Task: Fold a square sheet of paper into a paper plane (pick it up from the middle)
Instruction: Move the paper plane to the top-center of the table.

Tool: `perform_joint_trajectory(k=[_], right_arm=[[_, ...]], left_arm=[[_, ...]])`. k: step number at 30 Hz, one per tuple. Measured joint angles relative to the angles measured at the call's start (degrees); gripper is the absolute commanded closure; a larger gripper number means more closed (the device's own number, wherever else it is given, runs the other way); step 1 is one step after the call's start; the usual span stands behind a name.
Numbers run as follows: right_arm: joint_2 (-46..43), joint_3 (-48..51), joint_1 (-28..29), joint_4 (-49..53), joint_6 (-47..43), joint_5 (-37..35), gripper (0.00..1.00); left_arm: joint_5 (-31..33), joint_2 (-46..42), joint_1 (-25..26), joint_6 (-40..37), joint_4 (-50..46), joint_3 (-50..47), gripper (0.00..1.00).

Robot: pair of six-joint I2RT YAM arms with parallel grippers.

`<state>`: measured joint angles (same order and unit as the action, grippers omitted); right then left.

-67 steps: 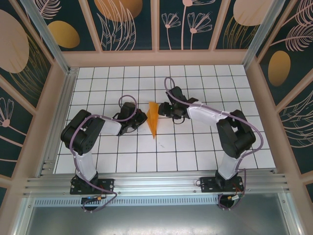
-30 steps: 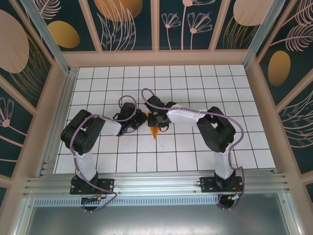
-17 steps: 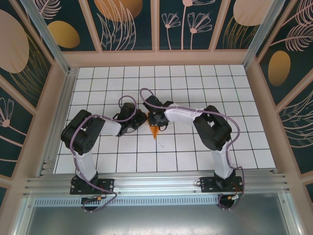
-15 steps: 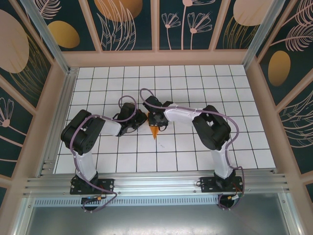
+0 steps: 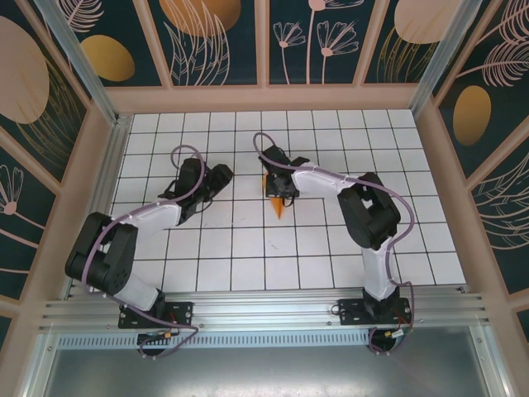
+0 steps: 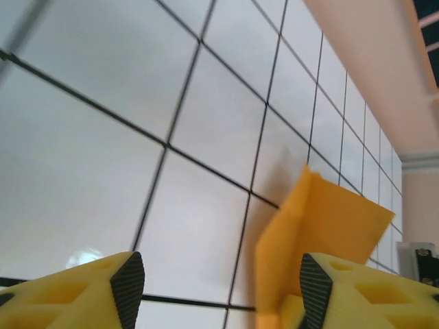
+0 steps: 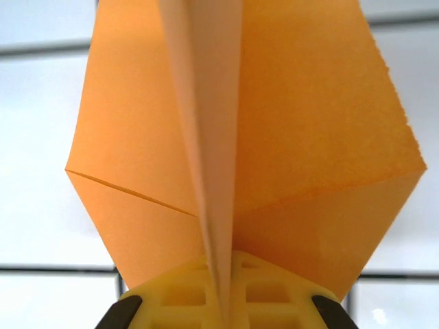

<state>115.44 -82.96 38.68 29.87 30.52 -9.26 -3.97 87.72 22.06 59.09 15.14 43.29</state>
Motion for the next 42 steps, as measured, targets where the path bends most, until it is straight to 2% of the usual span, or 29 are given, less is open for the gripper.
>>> perform_joint_trajectory(k=[5,14,19,26,28,32,42], right_arm=[[3.6,-9.0,-4.0,1.0,-5.9,-0.2,0.99],[15.9,-22.3,-4.1,4.1,-12.1,0.7,0.95],[17.9,-23.9,-4.1,6.5,-12.4,-0.4,0.83],[18.3,-24.0,-3.1,7.9,-12.4,-3.3,0.77],[18.5,-24.3,-2.7,8.1,-12.2,-4.2,0.80],[19.0,-25.1,-1.9,8.2,-11.3,-5.7,0.95],[22.4,-30.1,0.3,11.8,-11.2,-12.1,0.90]], left_arm=[[2.8,-4.7,-2.0,-0.9,-3.4,-2.8,0.31],[1.8,-5.2,-2.0,-0.9,-4.7,-9.6,0.31],[1.5,-6.0,-2.0,-1.0,-4.7,-10.5,0.31],[1.5,-6.3,-2.0,-1.0,-4.5,-10.5,0.30],[1.5,-6.3,-2.0,-1.0,-4.3,-10.5,0.30],[1.5,-6.3,-2.0,-1.2,-4.2,-10.5,0.30],[1.5,-6.3,-2.0,-2.5,-4.3,-10.5,0.30]])
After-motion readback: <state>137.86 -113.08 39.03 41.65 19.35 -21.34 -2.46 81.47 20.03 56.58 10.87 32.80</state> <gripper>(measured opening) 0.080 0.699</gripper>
